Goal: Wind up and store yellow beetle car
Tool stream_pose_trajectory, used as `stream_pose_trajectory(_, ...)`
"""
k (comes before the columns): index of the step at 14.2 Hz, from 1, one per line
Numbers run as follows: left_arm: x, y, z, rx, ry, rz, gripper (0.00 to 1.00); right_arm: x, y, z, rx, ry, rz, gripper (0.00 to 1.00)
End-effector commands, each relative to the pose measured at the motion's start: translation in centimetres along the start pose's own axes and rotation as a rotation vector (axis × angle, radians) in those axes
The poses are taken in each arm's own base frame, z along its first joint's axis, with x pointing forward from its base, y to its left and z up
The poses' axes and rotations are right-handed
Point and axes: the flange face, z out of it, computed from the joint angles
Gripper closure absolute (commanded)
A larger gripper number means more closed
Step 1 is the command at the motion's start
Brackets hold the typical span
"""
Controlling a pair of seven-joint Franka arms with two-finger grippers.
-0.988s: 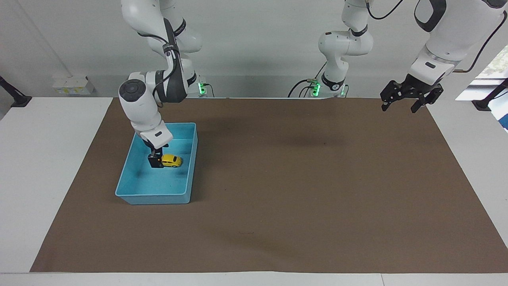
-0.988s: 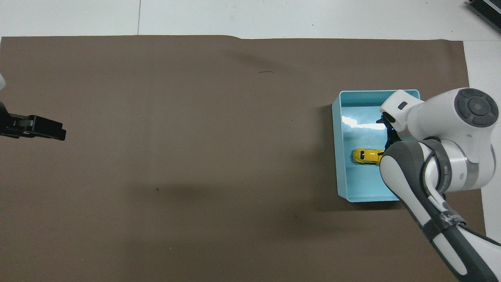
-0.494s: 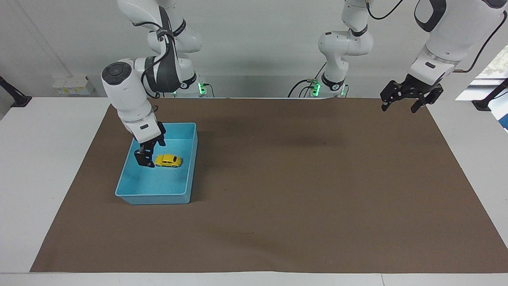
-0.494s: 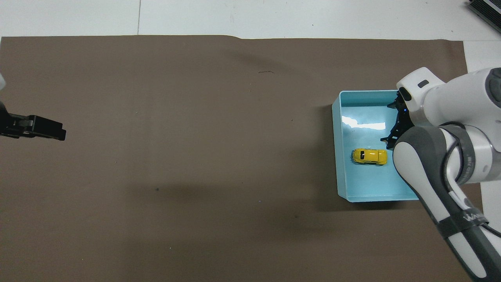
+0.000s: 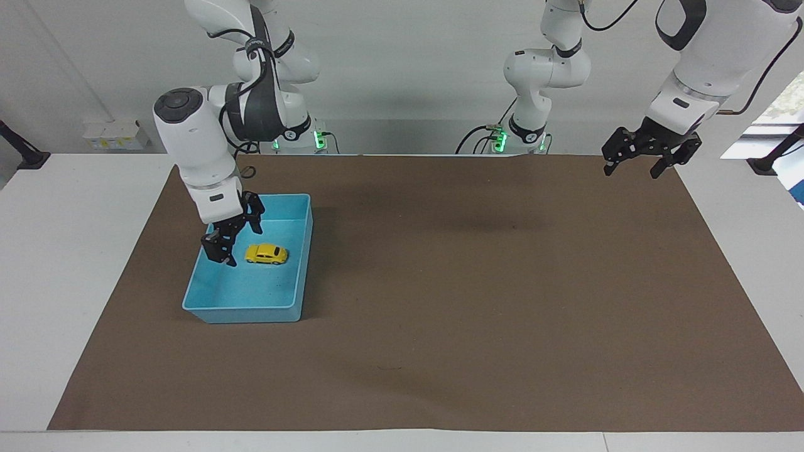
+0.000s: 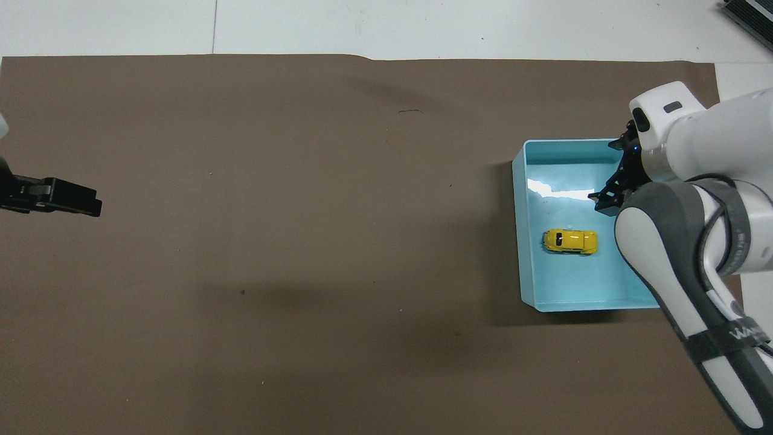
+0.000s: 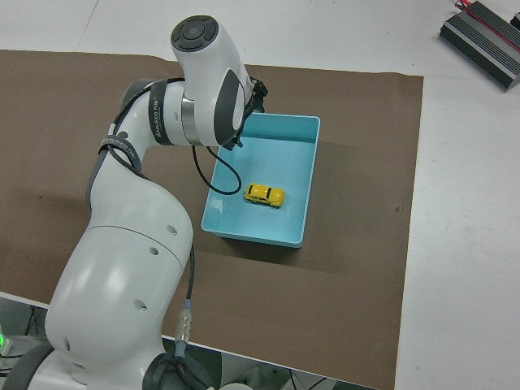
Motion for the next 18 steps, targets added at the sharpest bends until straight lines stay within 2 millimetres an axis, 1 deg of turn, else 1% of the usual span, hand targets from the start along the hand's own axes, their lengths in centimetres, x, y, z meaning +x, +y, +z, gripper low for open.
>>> stream_pose_trajectory(1, -0.8, -0.2, -0.3, 0.008, -0.006, -0.011, 0.0, 0.3, 1.1, -1.1, -0.012, 0.028, 0.075, 0.0)
stream_pose_trajectory(3, -0.8, -0.2, -0.3, 0.008, -0.006, -0.011, 0.0, 0.0, 1.3, -1.5, -0.019, 0.031, 0.1, 0.0)
stream_pose_trajectory(4, -0.8, -0.2, -0.3, 0.008, -0.006, -0.011, 0.0, -0.6, 1.6, -1.9, -0.018, 0.029, 0.14, 0.0)
stream_pose_trajectory(6, -0.9, -0.2, -0.5, 0.008, -0.001, -0.011, 0.0, -0.7, 2.0, -2.8, -0.03, 0.035, 0.206, 0.0)
stream_pose_trajectory(7, -1.0, -0.2, -0.7, 0.008, 0.002, -0.011, 0.0, -0.9, 1.9, -3.6, -0.026, 0.033, 0.247, 0.0)
stream_pose_trajectory(8, -1.0, -0.2, -0.7, 0.008, 0.002, -0.011, 0.0, -1.0, 1.2, -4.7, -0.008, 0.02, 0.307, 0.0)
stream_pose_trajectory(10, -1.0, -0.2, -0.7, 0.008, 0.002, -0.011, 0.0, -1.4, 1.1, -6.3, 0.003, 0.01, 0.446, 0.0)
stream_pose_trajectory(12, -1.0, -0.2, -0.7, 0.008, 0.002, -0.011, 0.0, -1.9, 0.9, -8.2, -0.005, 0.014, 0.546, 0.0)
stream_pose_trajectory(13, -1.0, -0.2, -0.7, 0.008, 0.002, -0.011, 0.0, -2.0, 0.7, -8.3, 0.005, 0.005, 0.599, 0.0)
stream_pose_trajectory(14, -1.0, -0.2, -0.7, 0.008, 0.002, -0.011, 0.0, -2.1, 0.7, -8.9, 0.013, -0.001, 0.647, 0.0)
stream_pose_trajectory(15, -1.0, -0.2, -0.7, 0.008, 0.002, -0.011, 0.0, -2.3, 0.7, -10.1, 0.012, -0.002, 0.693, 0.0)
stream_pose_trajectory(16, -1.0, -0.2, -0.7, 0.008, 0.002, -0.011, 0.0, -2.3, 0.7, -10.9, 0.015, -0.006, 0.73, 0.0)
stream_pose_trajectory(18, -1.0, -0.2, -0.7, 0.008, 0.002, -0.011, 0.0, -2.2, 0.8, -11.9, 0.019, -0.007, 0.804, 0.0)
